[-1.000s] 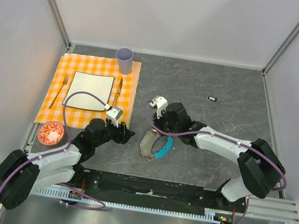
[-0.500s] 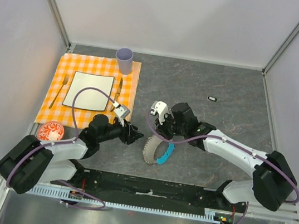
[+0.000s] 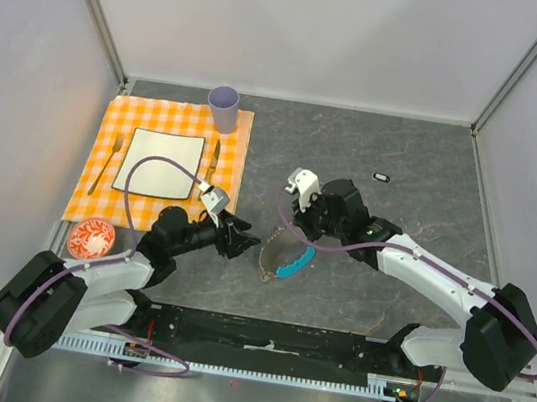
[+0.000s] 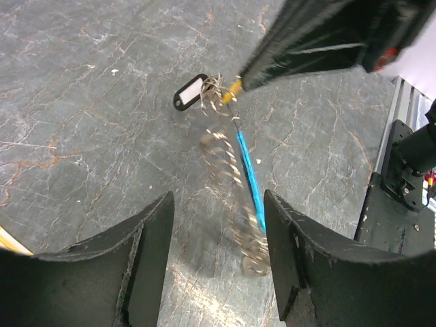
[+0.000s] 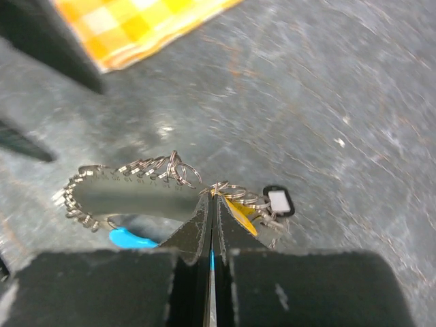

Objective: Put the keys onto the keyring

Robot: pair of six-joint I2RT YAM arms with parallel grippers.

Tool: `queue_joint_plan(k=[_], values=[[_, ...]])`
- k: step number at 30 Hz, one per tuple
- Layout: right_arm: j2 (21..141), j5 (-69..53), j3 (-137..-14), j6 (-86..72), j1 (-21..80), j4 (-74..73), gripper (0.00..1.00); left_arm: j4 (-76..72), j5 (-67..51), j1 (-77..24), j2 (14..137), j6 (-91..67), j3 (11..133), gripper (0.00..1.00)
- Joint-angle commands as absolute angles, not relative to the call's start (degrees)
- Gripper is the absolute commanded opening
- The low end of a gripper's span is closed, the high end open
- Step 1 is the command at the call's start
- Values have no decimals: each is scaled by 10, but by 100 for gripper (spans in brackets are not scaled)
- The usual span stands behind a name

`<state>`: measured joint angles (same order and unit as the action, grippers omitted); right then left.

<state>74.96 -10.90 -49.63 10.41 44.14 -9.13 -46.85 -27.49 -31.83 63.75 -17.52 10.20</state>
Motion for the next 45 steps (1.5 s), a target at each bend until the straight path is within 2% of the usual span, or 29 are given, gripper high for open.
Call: queue_joint_plan(k=[1,13,14,18,20,24,26,28,29,32,39,45], values=[[791,-8,-517,36,407,-48,0,-476,-258,-315,607,-158,95,62],[981,38,-565,-72,317,79,0,-382,-164,-315,490,-153,83,64],[986,44,-569,-78,307,80,3,-366,-155,-315,479,-162,82,64],[986,65,-557,-105,281,88,36,-298,-100,-315,414,-185,86,64],[971,77,-542,-114,270,89,42,-260,-52,-315,374,-206,96,66],[894,101,-508,-147,243,87,60,-152,22,-315,310,-250,121,69],[842,117,-491,-170,220,68,66,-109,41,-315,288,-271,147,72],[800,143,-478,-190,204,49,77,-38,72,-315,259,-288,183,75],[750,151,-465,-193,191,31,78,-16,79,-315,251,-292,197,78],[638,213,-440,-192,178,1,94,88,113,-315,224,-299,260,87],[391,351,-420,-150,178,-69,98,235,146,-315,206,-212,422,95],[286,342,-432,-120,177,-98,98,234,204,-315,154,-136,462,98]])
